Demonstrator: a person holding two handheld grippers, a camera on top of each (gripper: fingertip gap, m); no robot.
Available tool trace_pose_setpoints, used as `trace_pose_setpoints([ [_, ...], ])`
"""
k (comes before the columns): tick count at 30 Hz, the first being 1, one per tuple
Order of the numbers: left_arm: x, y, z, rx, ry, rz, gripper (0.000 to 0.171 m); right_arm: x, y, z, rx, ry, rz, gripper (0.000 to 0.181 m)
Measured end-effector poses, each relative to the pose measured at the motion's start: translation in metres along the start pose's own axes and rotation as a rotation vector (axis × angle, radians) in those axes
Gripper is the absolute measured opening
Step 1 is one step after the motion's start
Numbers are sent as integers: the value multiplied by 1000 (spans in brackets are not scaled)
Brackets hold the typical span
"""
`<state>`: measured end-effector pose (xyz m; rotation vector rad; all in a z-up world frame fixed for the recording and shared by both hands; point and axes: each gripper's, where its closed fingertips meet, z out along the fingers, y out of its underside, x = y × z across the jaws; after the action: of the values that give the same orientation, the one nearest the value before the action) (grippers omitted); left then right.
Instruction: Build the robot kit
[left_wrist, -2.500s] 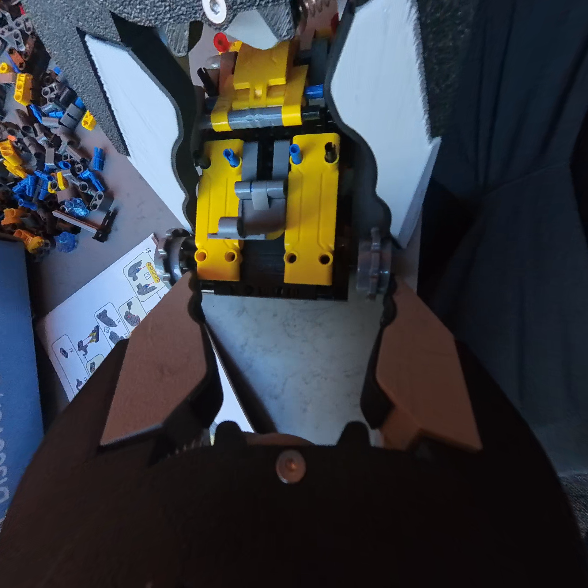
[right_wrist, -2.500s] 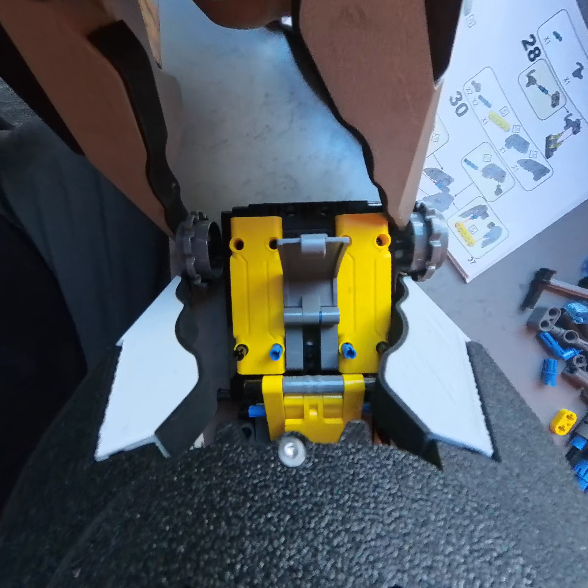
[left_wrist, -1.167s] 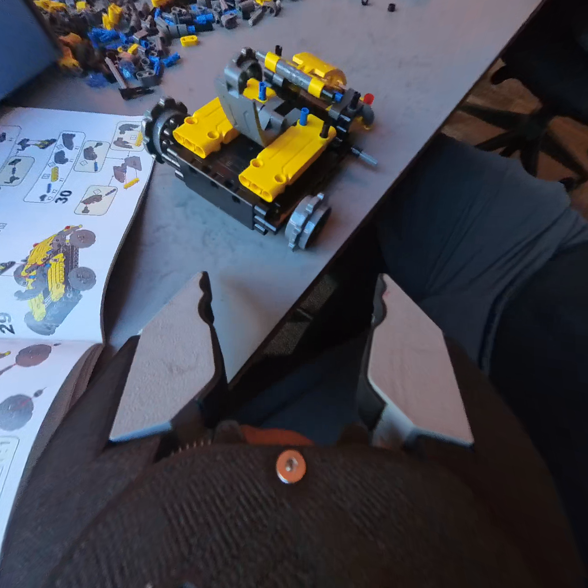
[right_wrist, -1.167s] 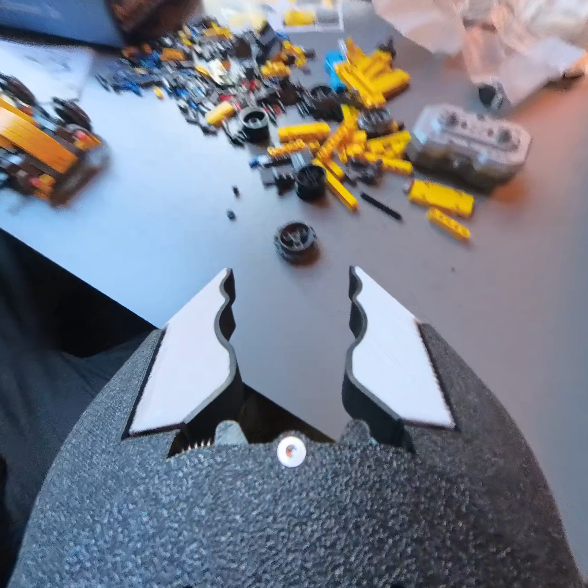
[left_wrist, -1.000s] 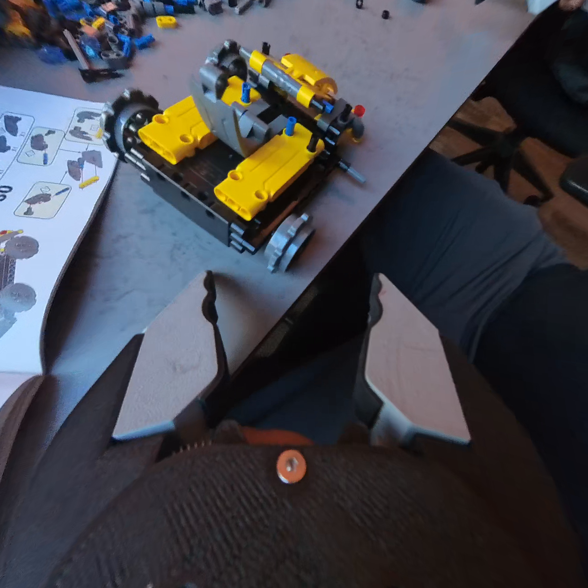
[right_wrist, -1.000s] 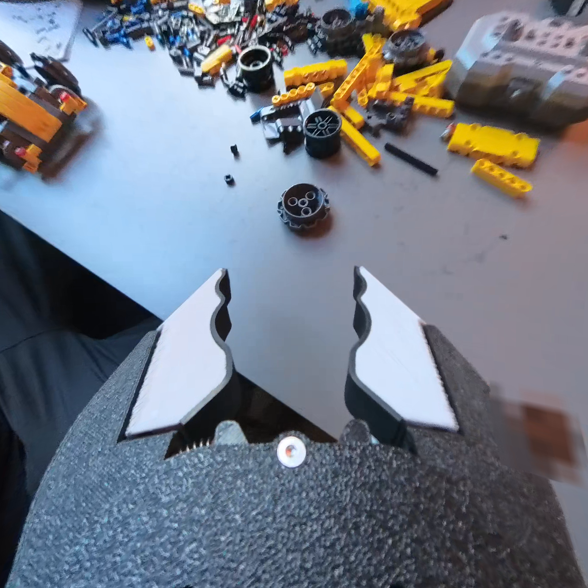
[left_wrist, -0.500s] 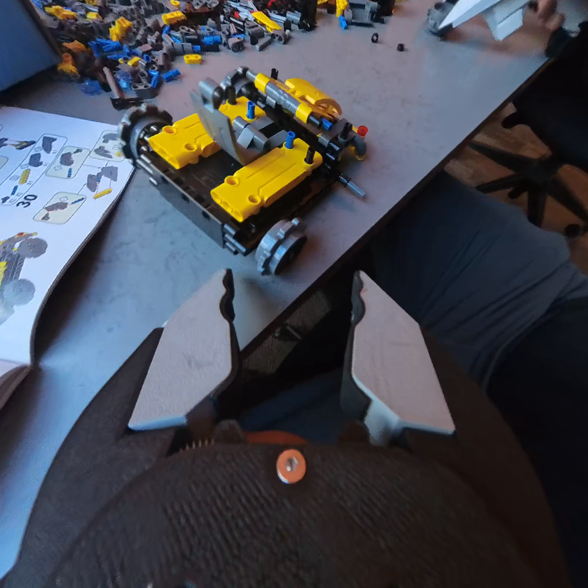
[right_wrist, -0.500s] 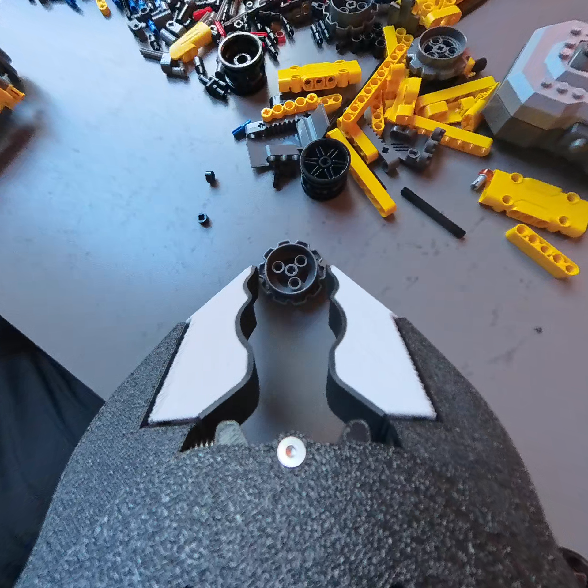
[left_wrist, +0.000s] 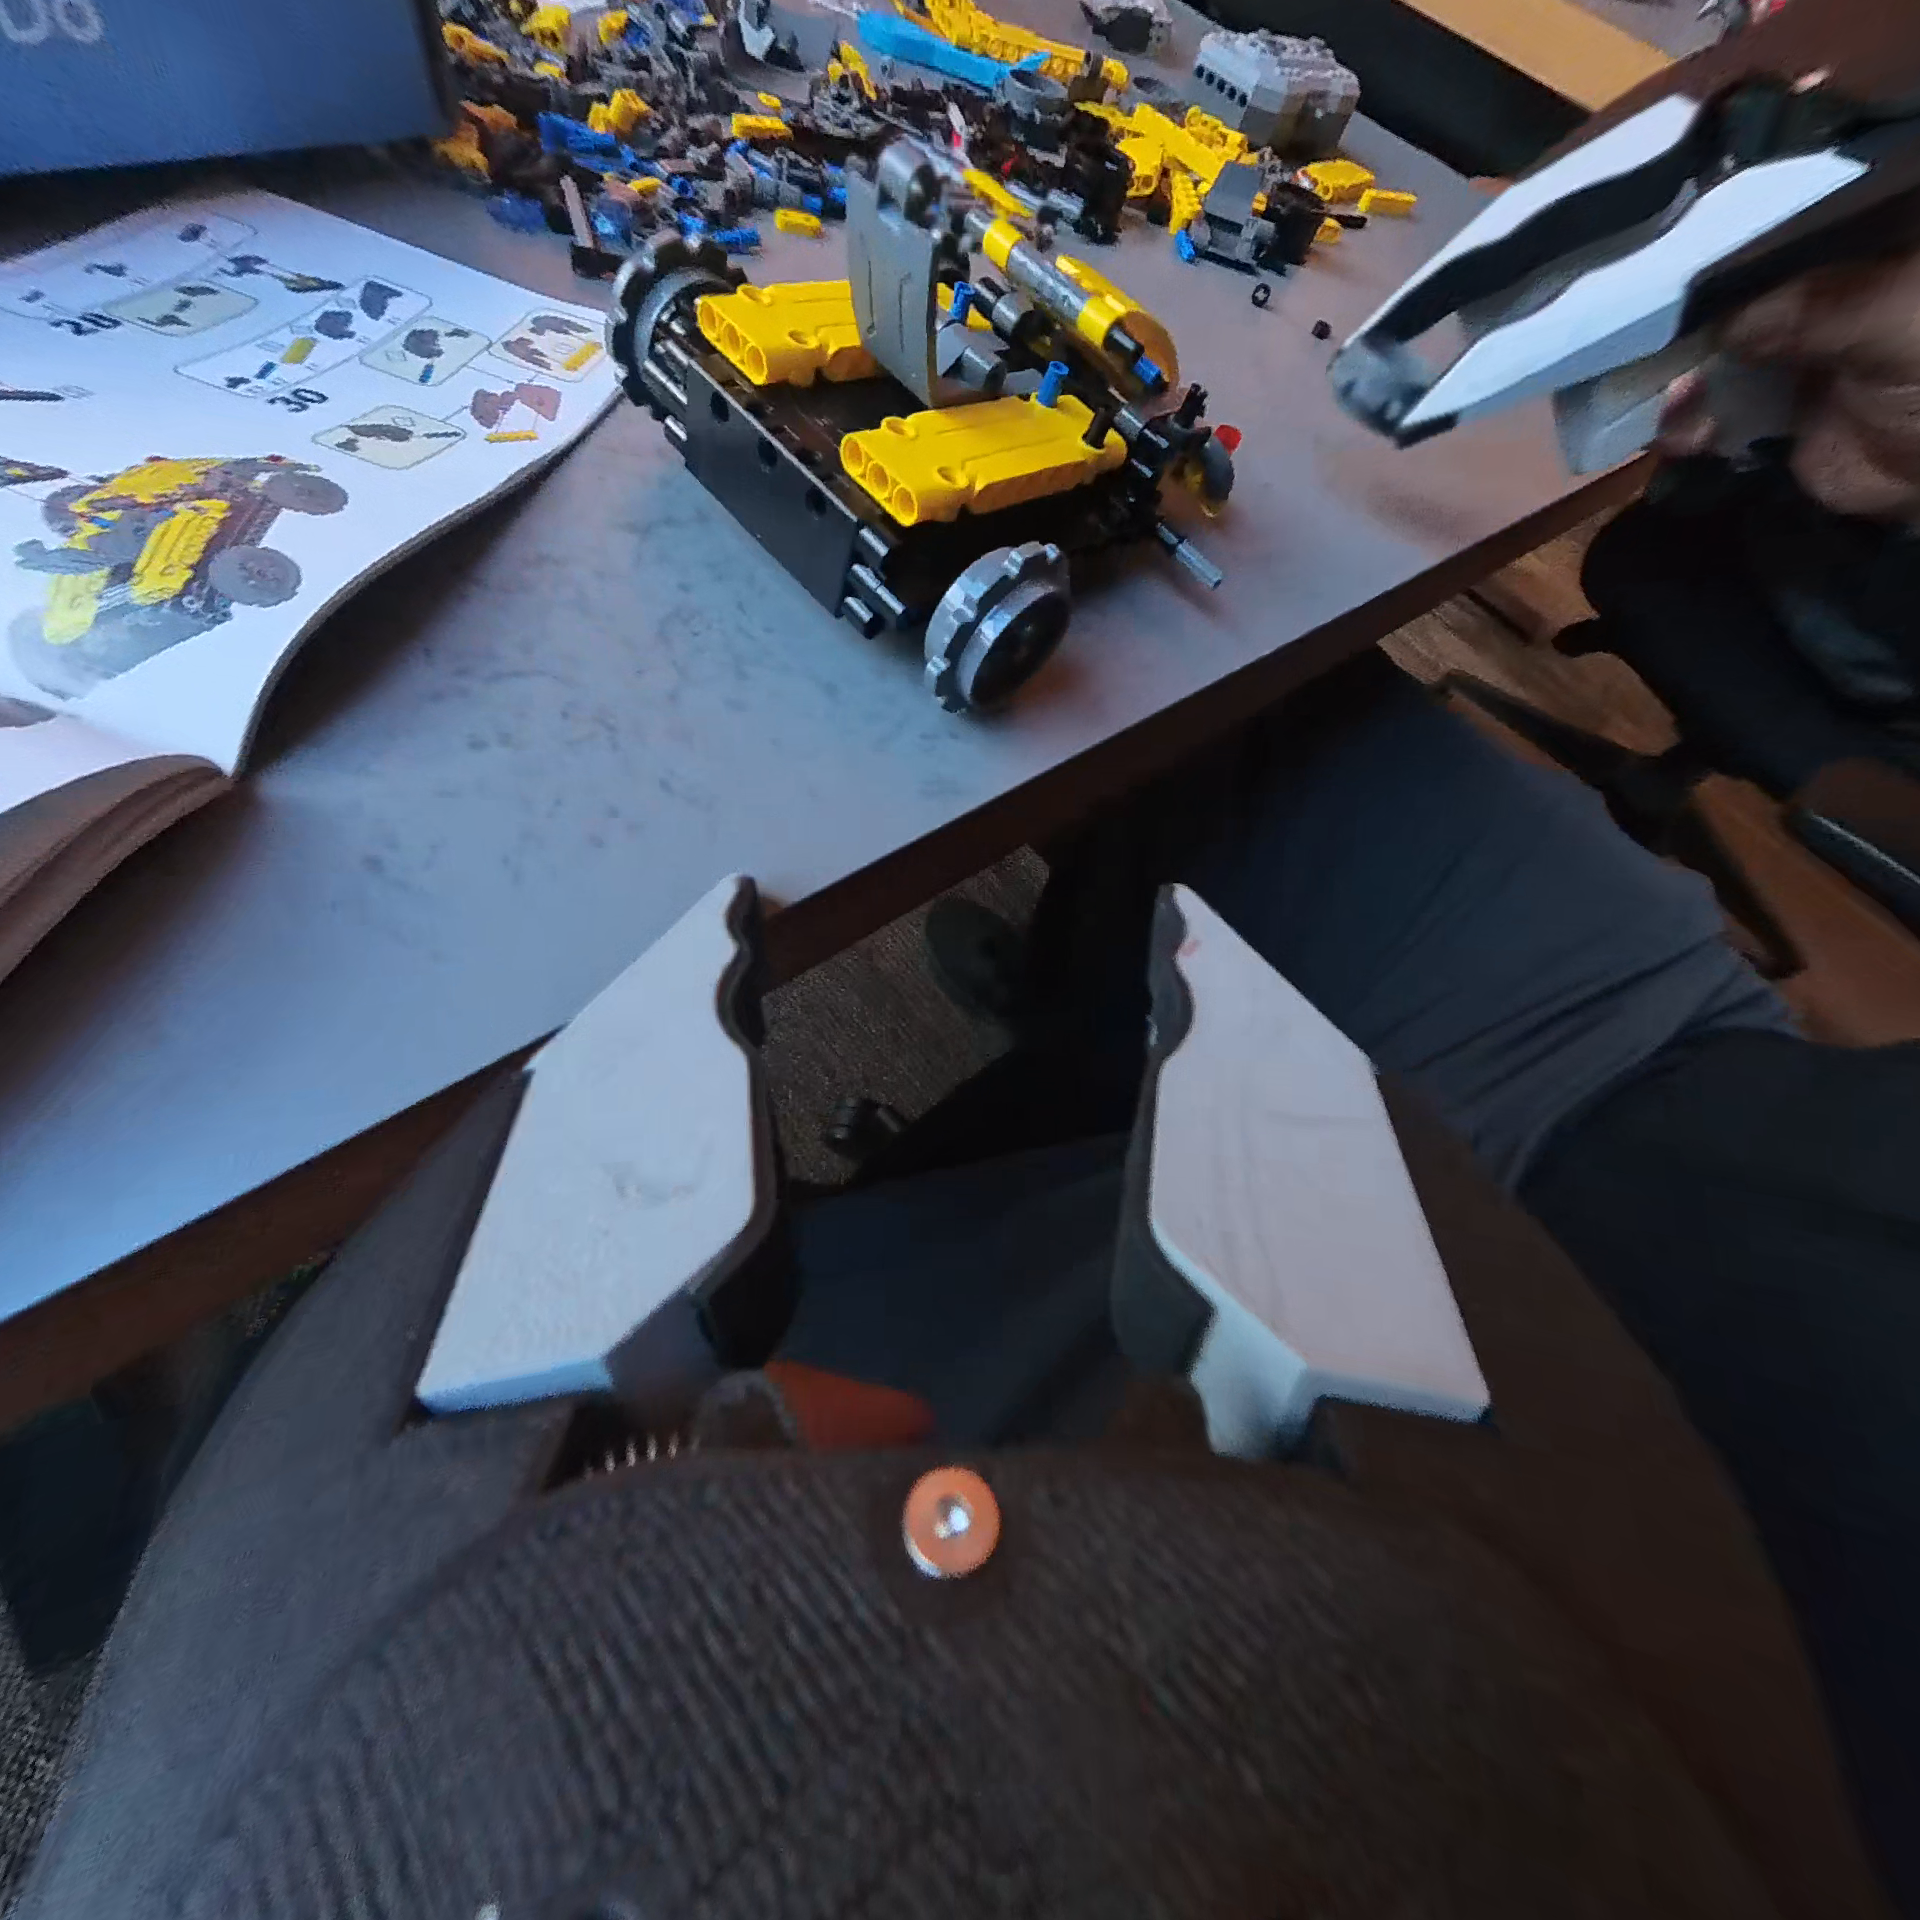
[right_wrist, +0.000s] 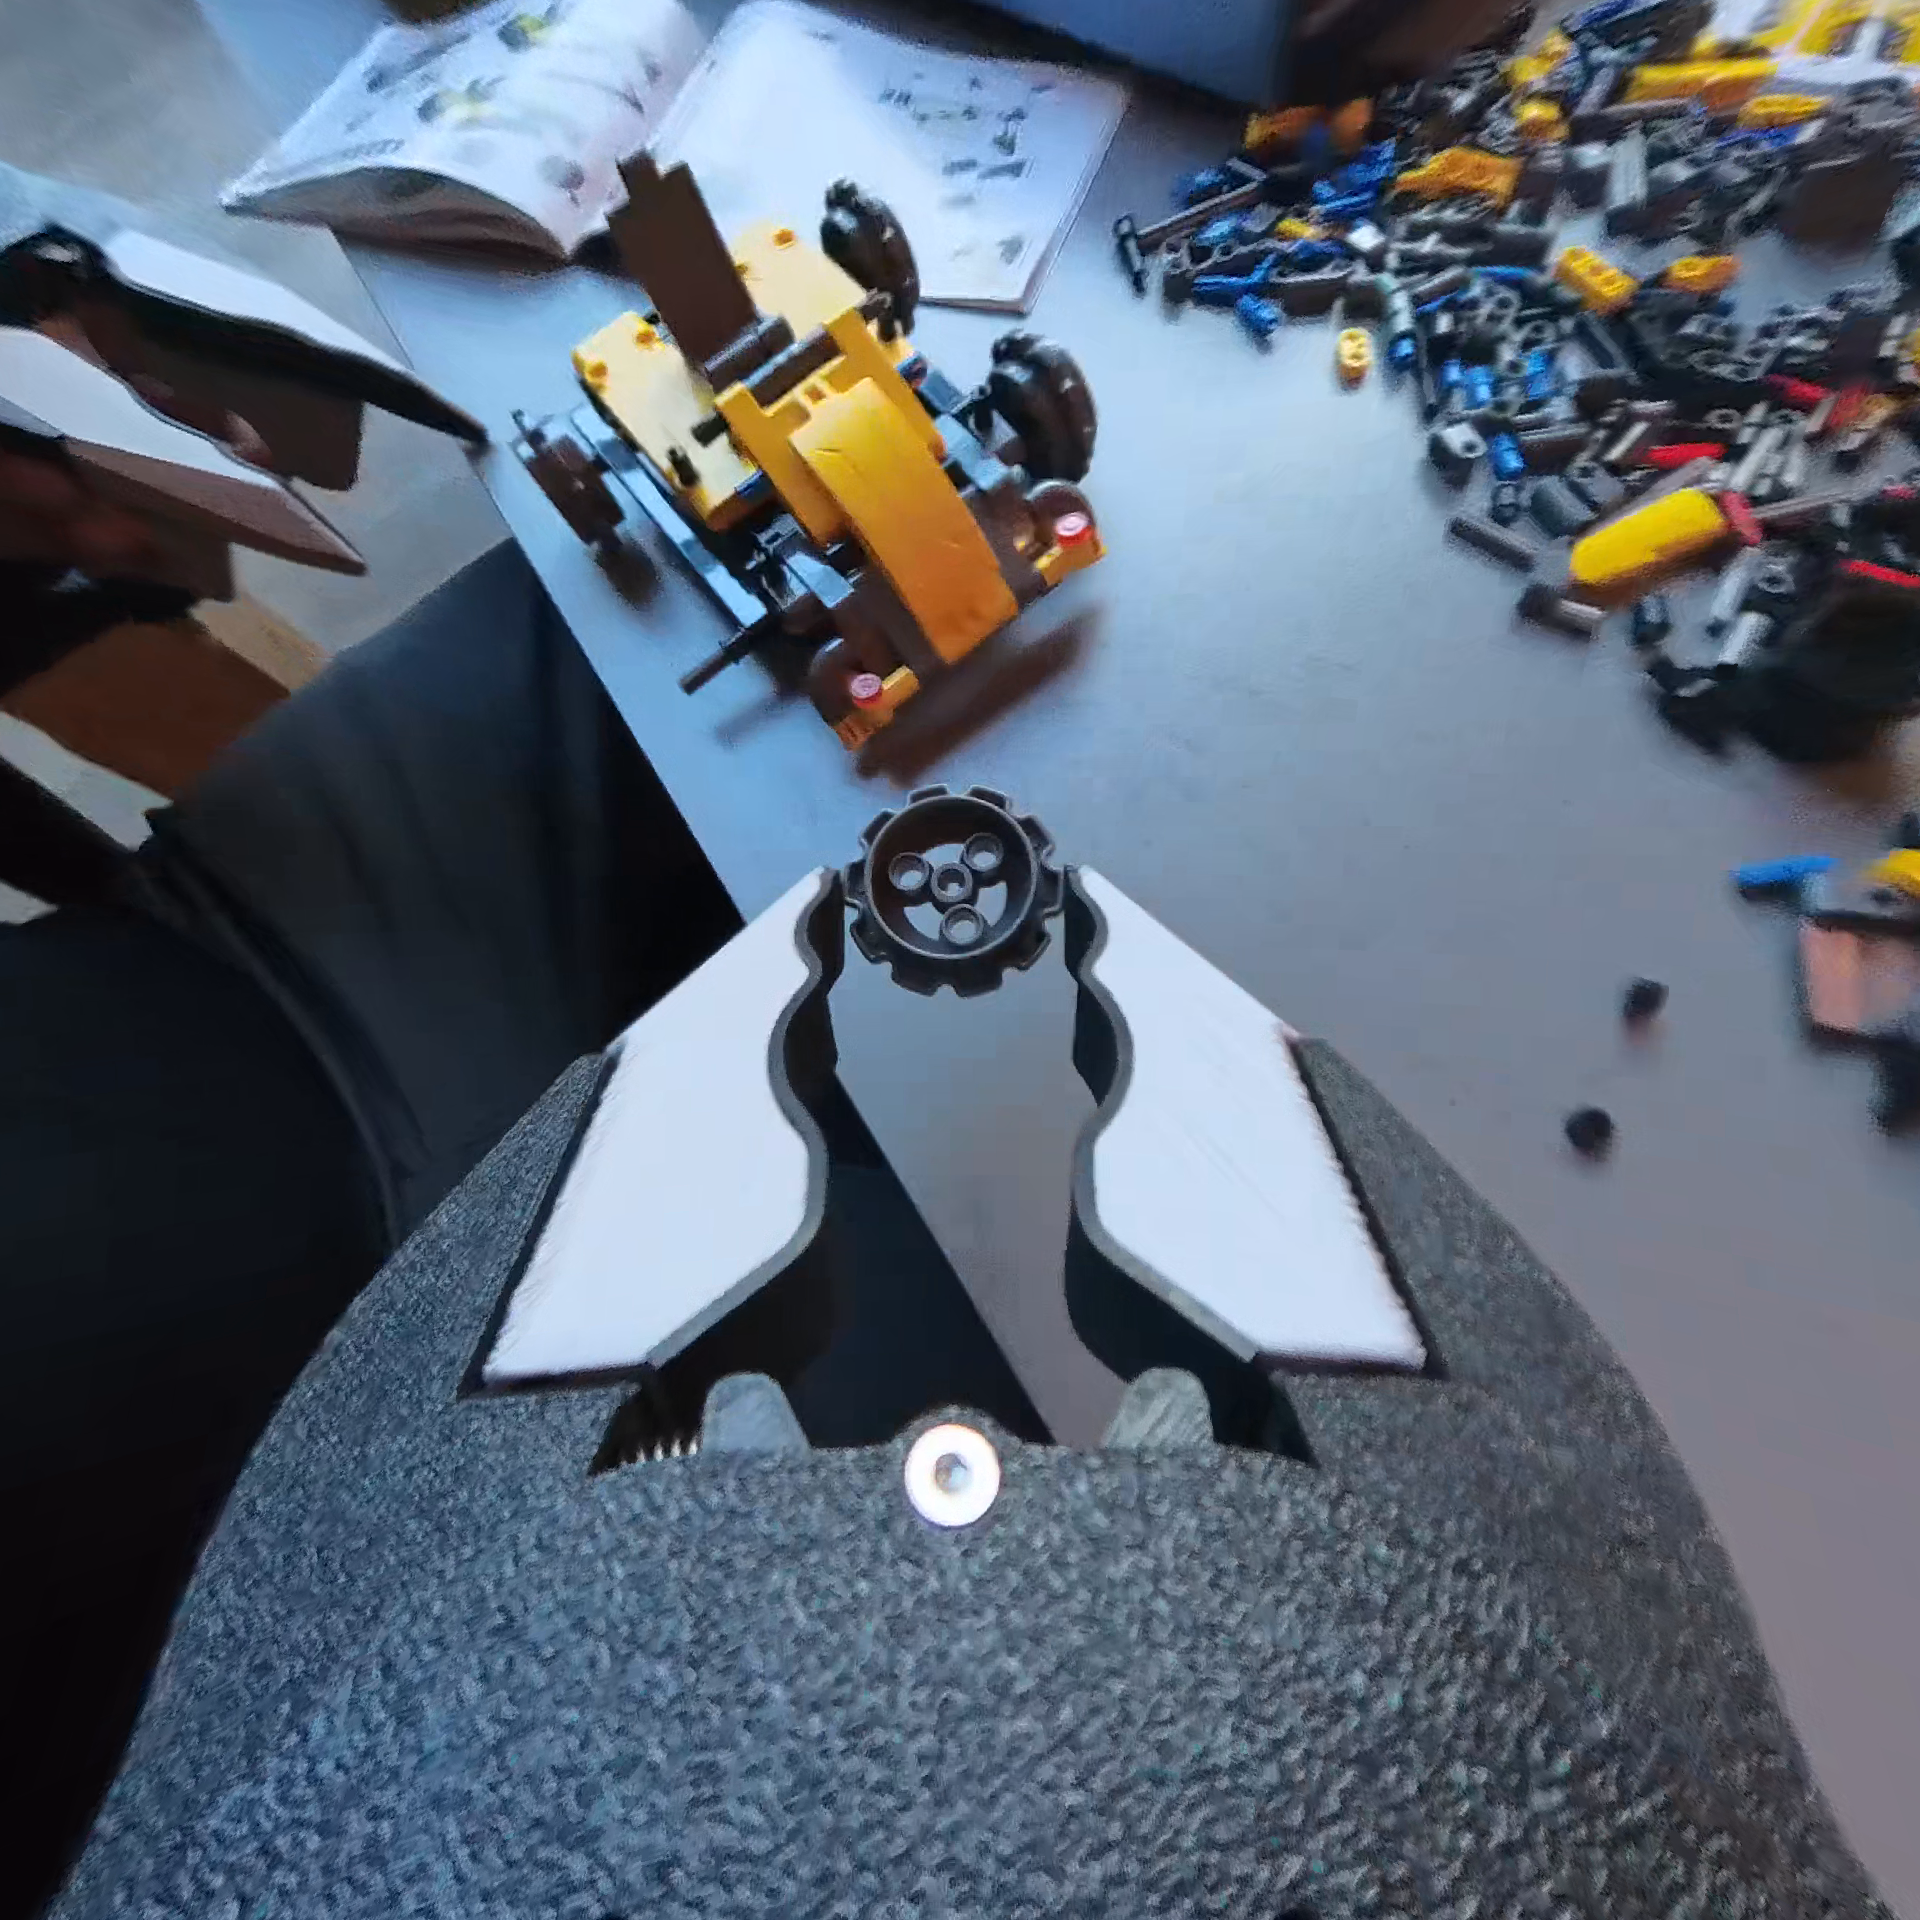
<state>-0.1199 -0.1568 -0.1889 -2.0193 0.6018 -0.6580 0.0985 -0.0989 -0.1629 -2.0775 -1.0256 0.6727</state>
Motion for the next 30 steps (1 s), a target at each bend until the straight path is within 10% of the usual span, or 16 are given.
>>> trace_pose_setpoints([
  [12, 11, 1, -3, 68, 9, 113, 63, 14, 9, 34, 68, 34, 27, 44],
  [15, 14, -4, -5, 108, -4, 169, 57, 12, 7, 33, 91, 46, -21, 69],
  [30, -2, -18, -6, 176, -118, 196, 49, -4, 0, 17, 244, -120, 26, 55],
])
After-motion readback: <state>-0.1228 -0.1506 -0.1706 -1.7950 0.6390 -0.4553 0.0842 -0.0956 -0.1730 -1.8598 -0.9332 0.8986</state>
